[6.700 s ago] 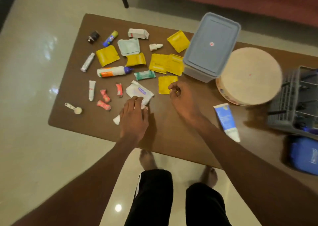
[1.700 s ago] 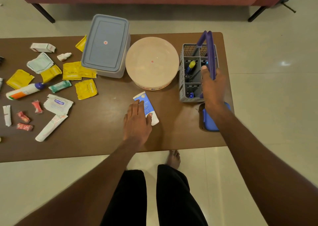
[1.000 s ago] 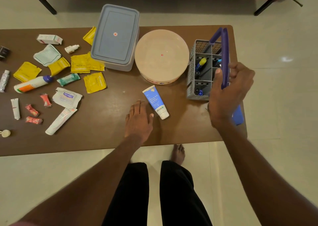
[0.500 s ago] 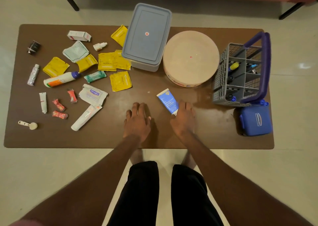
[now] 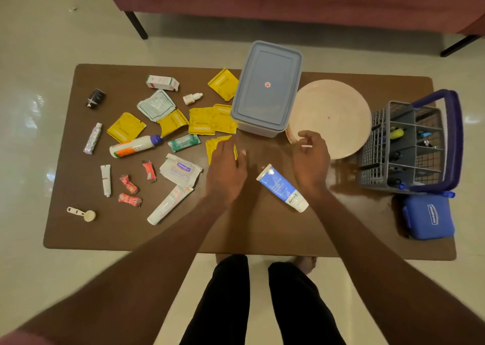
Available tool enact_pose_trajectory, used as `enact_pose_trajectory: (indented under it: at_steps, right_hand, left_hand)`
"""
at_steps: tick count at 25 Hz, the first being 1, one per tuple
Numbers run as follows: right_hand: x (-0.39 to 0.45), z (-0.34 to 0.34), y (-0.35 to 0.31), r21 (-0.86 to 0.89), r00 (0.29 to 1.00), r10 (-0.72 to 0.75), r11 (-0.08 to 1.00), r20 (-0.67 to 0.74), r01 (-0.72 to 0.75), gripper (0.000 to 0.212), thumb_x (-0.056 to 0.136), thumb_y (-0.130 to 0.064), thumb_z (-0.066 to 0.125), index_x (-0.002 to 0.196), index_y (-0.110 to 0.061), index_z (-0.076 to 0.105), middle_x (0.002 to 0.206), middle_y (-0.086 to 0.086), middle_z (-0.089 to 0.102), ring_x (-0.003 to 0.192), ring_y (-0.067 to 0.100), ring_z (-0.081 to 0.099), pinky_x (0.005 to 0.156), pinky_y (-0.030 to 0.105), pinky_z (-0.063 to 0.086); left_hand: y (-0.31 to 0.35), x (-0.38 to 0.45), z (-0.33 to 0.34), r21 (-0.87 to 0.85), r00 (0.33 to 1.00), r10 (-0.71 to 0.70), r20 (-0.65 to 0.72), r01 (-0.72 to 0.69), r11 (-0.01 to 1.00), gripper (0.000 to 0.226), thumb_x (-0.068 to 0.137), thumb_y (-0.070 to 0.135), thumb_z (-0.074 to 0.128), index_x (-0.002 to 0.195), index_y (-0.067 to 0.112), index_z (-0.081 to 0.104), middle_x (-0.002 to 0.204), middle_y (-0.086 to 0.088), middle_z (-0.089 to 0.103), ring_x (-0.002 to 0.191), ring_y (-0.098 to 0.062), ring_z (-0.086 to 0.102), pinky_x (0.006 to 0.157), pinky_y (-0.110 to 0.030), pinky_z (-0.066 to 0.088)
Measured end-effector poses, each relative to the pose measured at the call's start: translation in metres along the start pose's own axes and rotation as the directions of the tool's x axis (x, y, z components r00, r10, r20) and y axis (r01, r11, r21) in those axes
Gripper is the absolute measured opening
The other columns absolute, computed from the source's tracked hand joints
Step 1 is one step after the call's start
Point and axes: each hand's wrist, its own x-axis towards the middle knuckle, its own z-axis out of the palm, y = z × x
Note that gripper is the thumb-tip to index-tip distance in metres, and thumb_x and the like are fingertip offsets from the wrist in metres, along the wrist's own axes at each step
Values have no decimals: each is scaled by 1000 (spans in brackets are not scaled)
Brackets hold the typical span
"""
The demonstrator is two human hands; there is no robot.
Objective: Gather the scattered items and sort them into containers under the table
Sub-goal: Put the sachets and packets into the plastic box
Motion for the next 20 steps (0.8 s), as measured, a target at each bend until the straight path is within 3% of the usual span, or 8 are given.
enact_pose_trajectory:
  at_steps: [3, 5, 8, 10, 12, 15, 18, 20]
  right_hand:
    - [46, 14, -44, 44, 1000, -18, 999, 11, 18, 34, 95, -19, 64, 129, -20, 61, 122, 2, 61, 86, -1, 56, 89, 27, 48]
    - [79, 25, -67, -25, 996, -74, 997, 40, 75, 45, 97, -21, 64, 140, -19, 53, 136, 2, 54, 106, 8, 55, 95, 23, 43]
    - [129, 42, -93, -205, 974, -165, 959, 153, 194, 64, 99, -27, 64, 155, -19, 34, 155, 5, 38, 135, 21, 48, 107, 30, 43]
    - [155, 44, -96, -292, 958, -179, 926, 222, 241, 67, 99, -29, 64, 156, -20, 32, 155, 6, 36, 135, 25, 49, 107, 35, 45]
    - [170, 43, -92, -354, 951, -197, 894, 239, 274, 59, 97, -26, 66, 150, -19, 42, 148, 6, 40, 127, 27, 55, 103, 36, 49]
    - [182, 43, -90, -409, 948, -185, 868, 260, 282, 60, 94, -22, 70, 148, -19, 43, 145, 8, 39, 123, 27, 56, 99, 37, 52]
    - [196, 44, -103, -373, 938, -25, 913, 347, 163, 78, 91, -9, 72, 156, -18, 31, 151, 10, 28, 116, 22, 47, 93, 35, 54]
    - [206, 45, -113, -373, 920, 63, 923, 386, 94, 75, 87, -4, 74, 152, -16, 38, 148, 9, 27, 115, 27, 48, 78, 34, 58]
  left_hand:
    - [24, 51, -3, -156, 980, -159, -122, 139, 978, 47, 102, 26, 56, 145, 9, 47, 140, -11, 50, 123, -32, 53, 98, -43, 47]
    - [35, 80, -2, -172, 970, -219, -110, 198, 965, 47, 99, 26, 60, 140, 4, 50, 136, -15, 51, 123, -34, 52, 96, -39, 44]
    - [40, 100, 3, -140, 971, -222, -84, 209, 968, 41, 94, 22, 66, 129, 2, 58, 127, -17, 55, 116, -36, 56, 92, -42, 47]
    - [44, 101, 7, -113, 970, -222, -101, 211, 971, 39, 93, 17, 68, 129, 3, 59, 128, -17, 53, 114, -36, 57, 90, -42, 48]
    - [45, 99, 7, -111, 965, -232, -121, 219, 969, 42, 93, 16, 71, 132, 7, 60, 129, -15, 53, 114, -32, 57, 88, -36, 47]
    - [46, 98, 5, -139, 938, -308, -160, 287, 948, 39, 92, 21, 74, 128, 9, 65, 121, -13, 55, 105, -27, 57, 75, -25, 37]
    - [46, 98, 6, -159, 915, -340, -216, 311, 937, 26, 89, 20, 76, 111, 9, 69, 107, -12, 63, 96, -29, 60, 72, -34, 42]
    - [47, 100, 6, -185, 901, -361, -238, 323, 928, 18, 87, 15, 76, 103, 11, 67, 100, -10, 67, 91, -29, 63, 74, -42, 52]
